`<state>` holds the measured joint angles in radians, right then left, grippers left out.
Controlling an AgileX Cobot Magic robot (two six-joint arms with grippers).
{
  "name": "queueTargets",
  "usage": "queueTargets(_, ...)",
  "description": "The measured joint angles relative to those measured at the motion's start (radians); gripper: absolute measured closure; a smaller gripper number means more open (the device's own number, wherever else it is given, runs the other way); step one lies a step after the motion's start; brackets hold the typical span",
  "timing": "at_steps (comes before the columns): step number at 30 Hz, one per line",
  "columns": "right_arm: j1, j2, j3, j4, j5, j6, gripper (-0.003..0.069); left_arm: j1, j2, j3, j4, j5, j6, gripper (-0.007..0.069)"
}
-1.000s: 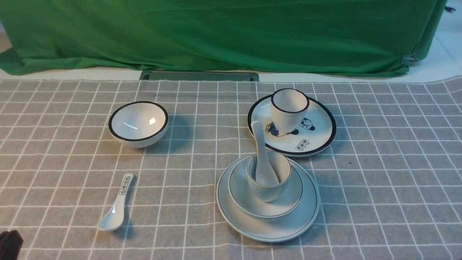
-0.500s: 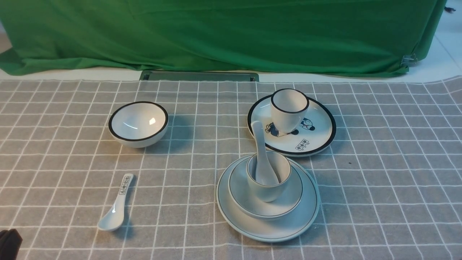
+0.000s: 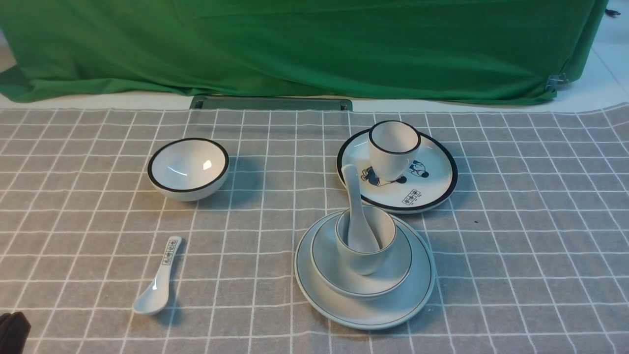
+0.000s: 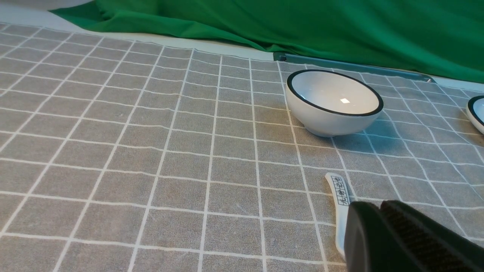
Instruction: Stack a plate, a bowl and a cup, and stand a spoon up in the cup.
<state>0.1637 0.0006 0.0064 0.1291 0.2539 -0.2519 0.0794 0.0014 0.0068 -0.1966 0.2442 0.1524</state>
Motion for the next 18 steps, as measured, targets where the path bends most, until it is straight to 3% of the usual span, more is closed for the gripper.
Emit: queueTargets(18, 0.000, 0.000, 0.000, 0.000, 0.000, 0.000, 0.0425, 0.000, 0.000, 0.000, 0.000, 0.000, 0.000, 0.0607)
